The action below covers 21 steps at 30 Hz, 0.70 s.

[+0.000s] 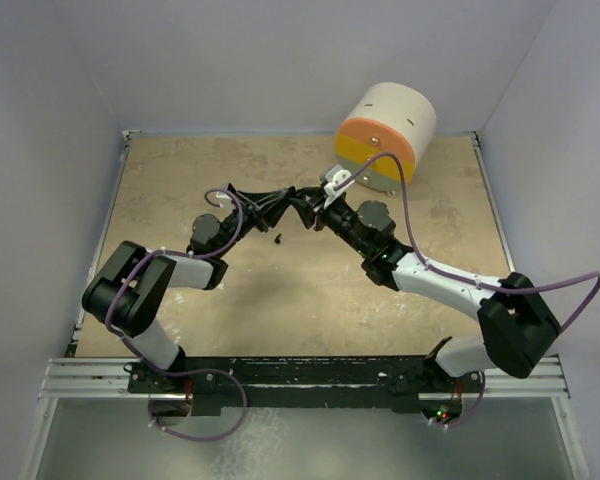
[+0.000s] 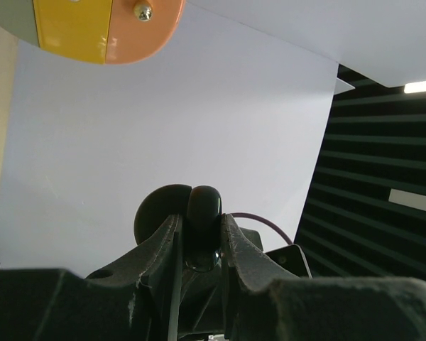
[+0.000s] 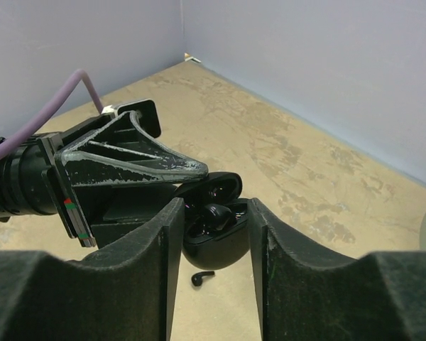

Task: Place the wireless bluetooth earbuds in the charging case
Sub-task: Place the earbud in the charging case, then adjust the earbud with the charging case.

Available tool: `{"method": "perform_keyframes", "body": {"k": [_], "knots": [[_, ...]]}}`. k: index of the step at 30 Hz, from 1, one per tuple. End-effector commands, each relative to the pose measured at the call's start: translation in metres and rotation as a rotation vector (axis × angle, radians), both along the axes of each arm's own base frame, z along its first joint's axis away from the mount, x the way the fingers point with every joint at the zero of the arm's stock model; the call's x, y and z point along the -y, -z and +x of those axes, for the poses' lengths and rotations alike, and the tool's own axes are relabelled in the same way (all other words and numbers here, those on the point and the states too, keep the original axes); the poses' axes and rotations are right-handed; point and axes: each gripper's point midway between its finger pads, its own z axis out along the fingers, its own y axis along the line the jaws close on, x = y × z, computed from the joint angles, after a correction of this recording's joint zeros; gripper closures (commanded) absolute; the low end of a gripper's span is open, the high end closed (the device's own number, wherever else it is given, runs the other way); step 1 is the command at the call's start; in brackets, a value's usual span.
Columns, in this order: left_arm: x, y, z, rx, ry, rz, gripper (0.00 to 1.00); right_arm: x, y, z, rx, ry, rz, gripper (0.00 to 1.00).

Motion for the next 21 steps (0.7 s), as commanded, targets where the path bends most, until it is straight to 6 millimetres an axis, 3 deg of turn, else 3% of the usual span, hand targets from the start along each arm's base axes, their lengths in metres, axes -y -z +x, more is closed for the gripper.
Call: {"method": "perform_keyframes", "body": {"k": [1,8,11,16,21], "knots": [[-0.007,-0.041,-0.001,0.029,0.015,-0.156,1.0,0.003,-0.034,-0.006,0.044,-0.008,0.041,0.54],[-0.006,-0.024,0.002,0.009,0.011,-0.137,1.0,0.021,-0.072,-0.013,0.087,0.04,0.104,0.38],[-0.005,-0.018,0.004,0.003,0.008,-0.125,1.0,0.03,-0.08,-0.01,0.072,0.093,0.117,0.29],[-0.003,-0.012,0.004,0.007,0.003,-0.086,1.0,0.047,-0.073,0.008,-0.043,0.242,0.121,0.22],[0.001,-0.003,0.004,0.013,-0.01,0.022,1.0,0.055,-0.034,0.019,-0.278,0.367,0.074,0.2]]}}
